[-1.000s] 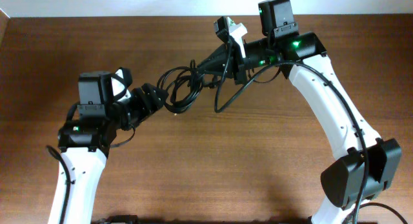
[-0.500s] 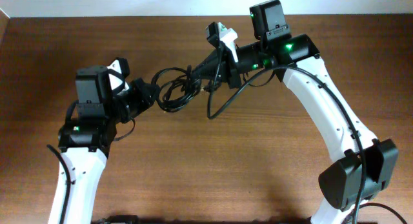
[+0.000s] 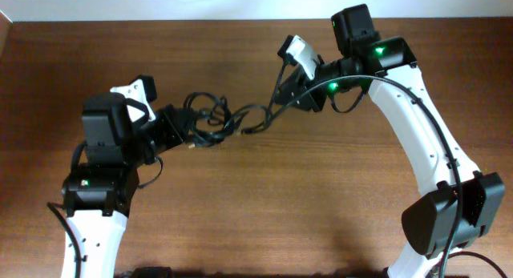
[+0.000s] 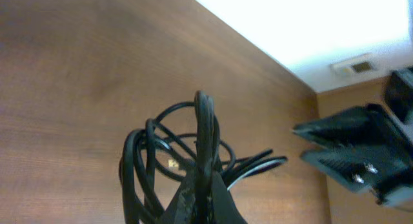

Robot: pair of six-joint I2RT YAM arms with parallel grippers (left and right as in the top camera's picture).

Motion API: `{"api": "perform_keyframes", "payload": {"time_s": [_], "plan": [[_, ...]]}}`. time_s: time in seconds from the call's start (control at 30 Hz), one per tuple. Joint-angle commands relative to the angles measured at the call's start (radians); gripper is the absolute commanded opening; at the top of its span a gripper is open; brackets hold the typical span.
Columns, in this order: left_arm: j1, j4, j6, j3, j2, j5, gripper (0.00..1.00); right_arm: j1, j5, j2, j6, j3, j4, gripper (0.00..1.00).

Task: Untangle cables

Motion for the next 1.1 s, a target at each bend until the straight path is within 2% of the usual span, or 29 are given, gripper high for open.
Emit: {"api": "perform_keyframes", "payload": {"time_s": [0.0, 0.07, 0.17, 0.23, 0.37, 0.4, 0.43, 0.5, 0.67, 0.83, 1.0, 1.07], "plan": [[0.002, -0.051, -0.108, 0.007, -0.006, -0.034, 0.0, 0.024, -0.04, -0.008, -0.349, 0.014, -0.082, 0.39], [0.002, -0.066, -0.131, 0.007, 0.002, -0.034, 0.0, 0.045, -0.033, -0.008, -0.51, 0.014, -0.125, 0.4], [0.002, -0.065, -0.231, 0.007, 0.019, -0.028, 0.0, 0.097, -0.035, -0.008, -0.623, 0.014, -0.154, 0.38], [0.002, -0.06, -0.288, 0.007, 0.035, 0.032, 0.0, 0.156, -0.035, -0.008, -0.71, 0.014, -0.167, 0.36], [0.002, -0.053, -0.313, 0.007, 0.071, 0.046, 0.0, 0.262, -0.035, -0.008, -0.842, 0.014, -0.164, 0.35], [0.002, -0.053, -0.338, 0.007, 0.078, 0.055, 0.0, 0.272, -0.035, -0.008, -0.848, 0.014, -0.161, 0.35], [0.001, -0.01, -0.343, 0.007, 0.088, 0.125, 0.0, 0.29, -0.032, -0.008, -0.851, 0.014, -0.138, 0.45], [-0.013, 0.027, -0.344, 0.007, 0.089, 0.163, 0.0, 0.291, -0.016, -0.008, -0.851, 0.014, -0.115, 0.51], [-0.076, 0.06, -0.368, 0.007, 0.089, 0.176, 0.0, 0.29, 0.018, -0.008, -0.85, 0.014, -0.064, 0.51], [-0.076, 0.059, -0.36, 0.007, 0.089, 0.175, 0.0, 0.26, 0.039, -0.008, -0.85, 0.014, -0.025, 0.51], [-0.076, 0.06, -0.361, 0.007, 0.089, 0.178, 0.0, 0.159, 0.041, -0.008, -0.737, 0.014, -0.02, 0.51], [-0.076, 0.06, -0.361, 0.007, 0.089, 0.188, 0.0, 0.152, 0.04, -0.008, -0.736, 0.014, -0.027, 0.51]]}}
